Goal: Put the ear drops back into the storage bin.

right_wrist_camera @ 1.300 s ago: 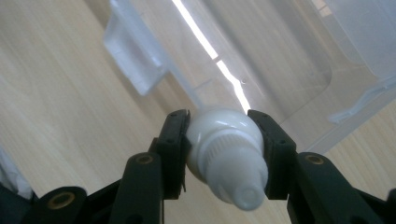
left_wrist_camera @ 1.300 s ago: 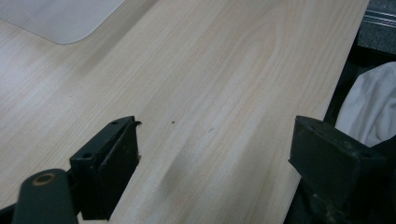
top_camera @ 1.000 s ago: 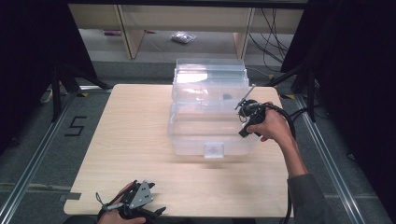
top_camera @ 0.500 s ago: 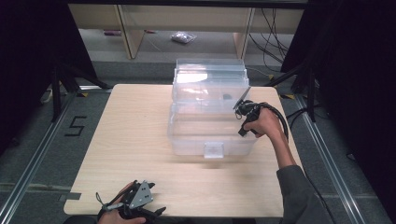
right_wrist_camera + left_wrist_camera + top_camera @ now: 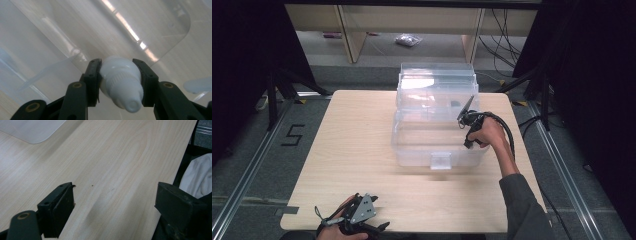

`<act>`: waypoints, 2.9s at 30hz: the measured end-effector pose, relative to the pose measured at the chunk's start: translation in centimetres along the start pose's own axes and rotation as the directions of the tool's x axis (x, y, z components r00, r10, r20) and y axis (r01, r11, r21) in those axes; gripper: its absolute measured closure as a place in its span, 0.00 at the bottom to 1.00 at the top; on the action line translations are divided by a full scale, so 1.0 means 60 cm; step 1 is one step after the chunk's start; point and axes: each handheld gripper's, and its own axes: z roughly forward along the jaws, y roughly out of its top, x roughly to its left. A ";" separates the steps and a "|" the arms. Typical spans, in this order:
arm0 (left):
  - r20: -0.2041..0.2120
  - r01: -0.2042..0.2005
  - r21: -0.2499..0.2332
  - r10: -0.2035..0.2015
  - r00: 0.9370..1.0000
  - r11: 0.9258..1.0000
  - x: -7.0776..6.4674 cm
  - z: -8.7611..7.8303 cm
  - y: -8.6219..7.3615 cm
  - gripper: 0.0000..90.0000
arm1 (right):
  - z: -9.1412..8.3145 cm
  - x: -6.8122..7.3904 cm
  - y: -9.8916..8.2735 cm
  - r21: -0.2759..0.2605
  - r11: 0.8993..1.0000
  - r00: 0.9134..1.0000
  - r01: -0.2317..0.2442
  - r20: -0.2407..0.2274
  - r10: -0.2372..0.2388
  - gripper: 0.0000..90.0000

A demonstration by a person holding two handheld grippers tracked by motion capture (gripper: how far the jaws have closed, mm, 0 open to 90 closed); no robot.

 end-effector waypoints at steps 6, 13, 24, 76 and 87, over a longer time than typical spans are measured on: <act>-0.007 0.006 0.005 -0.006 1.000 1.000 0.000 0.000 0.000 0.17 | 0.018 -0.007 -0.001 -0.006 1.000 1.000 0.012 0.002 -0.012 0.67; -0.005 -0.014 0.003 0.014 1.000 1.000 0.002 -0.001 0.001 0.17 | 0.030 -0.011 0.000 0.016 1.000 1.000 0.014 -0.009 -0.014 0.67; -0.007 -0.013 0.005 0.013 1.000 1.000 0.001 -0.001 0.001 0.17 | 0.044 -0.014 0.005 0.034 0.998 0.999 0.051 0.006 -0.051 0.67; -0.004 -0.007 0.001 0.007 1.000 1.000 -0.001 0.001 0.001 0.17 | -0.100 0.046 -0.080 -0.337 0.942 1.000 -0.003 0.017 0.009 0.31; 0.000 0.002 0.005 -0.002 1.000 1.000 -0.001 0.001 0.000 0.17 | -0.103 0.062 -0.104 -0.380 0.925 1.000 0.005 0.012 -0.001 0.29</act>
